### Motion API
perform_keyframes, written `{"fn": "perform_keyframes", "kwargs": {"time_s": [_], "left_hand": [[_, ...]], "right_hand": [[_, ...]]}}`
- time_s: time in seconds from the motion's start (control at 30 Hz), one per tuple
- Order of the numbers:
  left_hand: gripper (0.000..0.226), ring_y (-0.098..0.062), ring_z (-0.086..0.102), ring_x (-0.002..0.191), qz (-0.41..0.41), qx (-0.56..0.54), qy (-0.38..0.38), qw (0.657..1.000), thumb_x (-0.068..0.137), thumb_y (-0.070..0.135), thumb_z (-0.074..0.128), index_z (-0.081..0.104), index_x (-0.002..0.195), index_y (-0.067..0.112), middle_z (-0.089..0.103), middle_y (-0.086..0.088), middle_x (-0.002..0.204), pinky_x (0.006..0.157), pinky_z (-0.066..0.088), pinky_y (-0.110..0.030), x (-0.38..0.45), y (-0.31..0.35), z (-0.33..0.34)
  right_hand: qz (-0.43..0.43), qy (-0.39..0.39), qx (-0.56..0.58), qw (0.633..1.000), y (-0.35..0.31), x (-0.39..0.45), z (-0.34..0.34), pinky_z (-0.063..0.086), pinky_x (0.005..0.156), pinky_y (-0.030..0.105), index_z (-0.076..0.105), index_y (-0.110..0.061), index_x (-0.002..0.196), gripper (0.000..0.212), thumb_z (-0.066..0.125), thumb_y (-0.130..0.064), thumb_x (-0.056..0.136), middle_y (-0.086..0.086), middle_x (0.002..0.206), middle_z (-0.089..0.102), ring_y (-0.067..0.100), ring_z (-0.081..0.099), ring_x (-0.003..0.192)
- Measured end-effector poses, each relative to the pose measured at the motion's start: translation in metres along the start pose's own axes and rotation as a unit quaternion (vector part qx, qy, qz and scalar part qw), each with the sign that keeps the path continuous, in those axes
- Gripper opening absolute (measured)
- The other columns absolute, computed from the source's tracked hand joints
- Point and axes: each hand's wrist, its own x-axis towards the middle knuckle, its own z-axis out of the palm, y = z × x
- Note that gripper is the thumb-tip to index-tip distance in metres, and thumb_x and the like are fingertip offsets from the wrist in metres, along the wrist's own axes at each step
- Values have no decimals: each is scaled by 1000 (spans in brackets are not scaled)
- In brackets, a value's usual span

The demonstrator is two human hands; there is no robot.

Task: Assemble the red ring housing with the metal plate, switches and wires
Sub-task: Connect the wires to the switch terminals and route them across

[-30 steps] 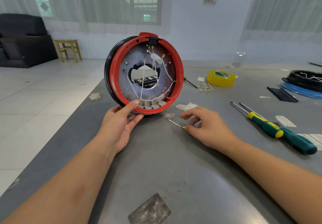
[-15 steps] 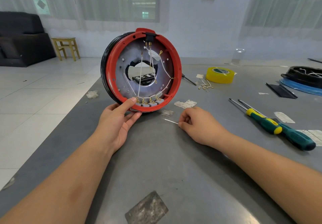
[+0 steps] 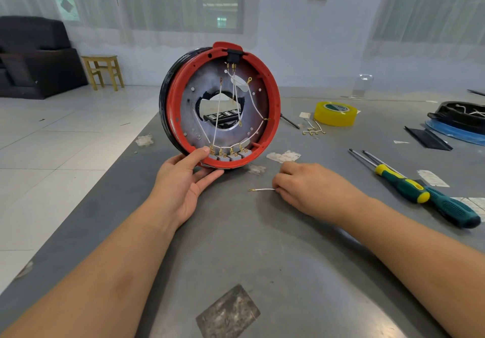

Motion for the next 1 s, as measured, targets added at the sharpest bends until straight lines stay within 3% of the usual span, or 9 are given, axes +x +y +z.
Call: {"fn": "perform_keyframes", "kwargs": {"time_s": [0.13, 0.27, 0.33, 0.43, 0.5, 0.73, 0.8, 0.9, 1.0], "left_hand": [[37, -33, 79, 100, -3, 3, 4, 1000, 94, 4, 75, 62, 128, -6, 77, -22, 117, 74, 66, -41, -2, 1, 1], [30, -31, 80, 97, -7, 6, 8, 1000, 94, 3, 75, 65, 121, -4, 77, -22, 115, 73, 67, -40, -2, 1, 2], [35, -30, 80, 96, -7, 11, 8, 1000, 93, 2, 76, 64, 125, -6, 77, -22, 116, 74, 67, -40, -2, 1, 3], [41, -31, 79, 98, -3, 15, 9, 1000, 91, 2, 77, 63, 128, -7, 77, -21, 116, 77, 67, -39, -1, 1, 3], [38, -32, 79, 99, -1, 18, 12, 1000, 91, 2, 76, 64, 126, -6, 77, -21, 116, 76, 67, -39, -1, 0, 4], [25, -31, 80, 95, -2, 17, 15, 1000, 92, 0, 75, 64, 114, 1, 79, -19, 111, 80, 67, -44, -1, 0, 4], [25, -30, 80, 95, -1, 14, 17, 1000, 93, 1, 75, 64, 114, 2, 79, -18, 110, 80, 67, -44, -1, 0, 4], [26, -30, 80, 94, 3, 10, 21, 1000, 93, 3, 75, 64, 117, 1, 81, -16, 103, 78, 67, -43, -1, 0, 5], [25, -30, 80, 96, 8, 9, 18, 1000, 94, 4, 75, 64, 116, 2, 81, -14, 98, 75, 67, -40, -2, 0, 5]], "right_hand": [[23, 18, -8, 1000, 1, -4, -7, 51, 84, 41, 63, -22, 117, 29, 39, -32, 104, 0, 114, 60, 28, 62, 96], [103, 127, 198, 967, -4, -2, -11, 51, 70, 26, 69, -17, 87, 3, 66, -17, 88, -4, 79, 69, 15, 63, 74], [164, 157, 364, 903, -11, 6, -18, 51, 62, 17, 64, -16, 79, 10, 70, -9, 83, -2, 65, 69, 13, 66, 62], [171, 173, 581, 776, -22, 30, -34, 60, 61, 33, 56, -9, 83, 17, 64, 6, 86, 17, 71, 72, 23, 71, 58], [162, 174, 637, 733, -26, 48, -41, 62, 62, 38, 52, -9, 91, 21, 62, 10, 86, 22, 75, 71, 24, 70, 60], [212, 151, 422, 868, -14, 56, -16, 60, 67, 36, 64, -21, 83, 13, 63, -9, 80, 1, 67, 70, 17, 72, 67], [199, 140, 403, 882, -13, 51, -4, 56, 71, 29, 68, -24, 83, 11, 66, -14, 82, -8, 68, 70, 9, 69, 70], [136, 114, 366, 914, -21, 47, 8, 42, 66, 7, 72, -28, 80, 6, 74, -26, 85, -25, 67, 64, -6, 61, 71], [86, 88, 366, 922, -38, 49, 12, 42, 67, 6, 76, -27, 86, 8, 77, -35, 85, -17, 78, 65, -5, 60, 74]]}}
